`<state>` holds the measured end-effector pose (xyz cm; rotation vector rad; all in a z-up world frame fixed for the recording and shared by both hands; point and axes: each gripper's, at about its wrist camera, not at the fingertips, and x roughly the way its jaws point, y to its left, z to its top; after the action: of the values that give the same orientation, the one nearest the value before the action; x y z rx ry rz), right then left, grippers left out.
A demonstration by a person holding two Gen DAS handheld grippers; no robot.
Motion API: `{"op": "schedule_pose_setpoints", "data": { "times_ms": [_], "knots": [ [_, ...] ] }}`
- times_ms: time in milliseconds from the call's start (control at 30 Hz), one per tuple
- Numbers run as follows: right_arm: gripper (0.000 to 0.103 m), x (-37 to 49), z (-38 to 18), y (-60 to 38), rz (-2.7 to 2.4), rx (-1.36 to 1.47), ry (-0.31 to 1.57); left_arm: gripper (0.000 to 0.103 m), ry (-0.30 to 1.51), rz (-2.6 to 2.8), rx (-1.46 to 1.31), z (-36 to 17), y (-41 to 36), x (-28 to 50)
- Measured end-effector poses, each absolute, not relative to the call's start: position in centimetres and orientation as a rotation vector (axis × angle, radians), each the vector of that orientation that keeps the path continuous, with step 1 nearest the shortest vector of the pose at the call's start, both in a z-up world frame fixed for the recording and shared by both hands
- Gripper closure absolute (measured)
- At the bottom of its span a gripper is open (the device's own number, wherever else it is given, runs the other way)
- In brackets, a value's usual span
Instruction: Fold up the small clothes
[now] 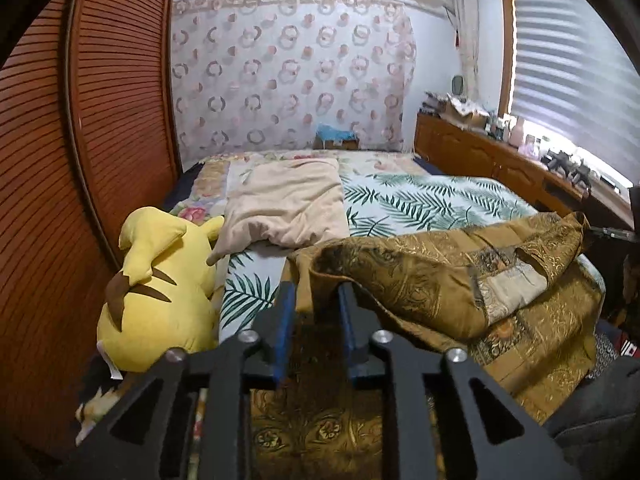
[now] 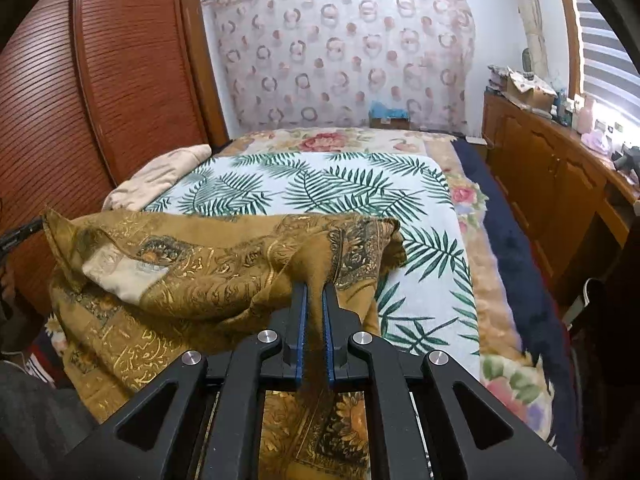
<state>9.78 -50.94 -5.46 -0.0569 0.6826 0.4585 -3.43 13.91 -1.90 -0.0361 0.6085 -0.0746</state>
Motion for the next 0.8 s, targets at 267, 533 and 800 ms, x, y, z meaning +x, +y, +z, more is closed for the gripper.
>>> {"op": "schedule_pose_setpoints", "data": {
  "times_ms": [267,533,800],
  "knots": [
    [0.050,10.1,-2.9,-51.1,0.438,-0.073,0.599,0.074,0.612,-0.076,-0.064,-0.6,14.8,-1.4],
    [0.041,13.1,-2.4,-50.5,0.410,-0.138,0.590,0.072,0.714,-0.100,-0.075,-2.1,14.9,4.0],
    [0.037,18.1,-6.2,-50.0,0.386,-0.159,0.711,0.072,0.905,-0.094,-0.075,-7.2,14.8,9.1]
  ]
}}
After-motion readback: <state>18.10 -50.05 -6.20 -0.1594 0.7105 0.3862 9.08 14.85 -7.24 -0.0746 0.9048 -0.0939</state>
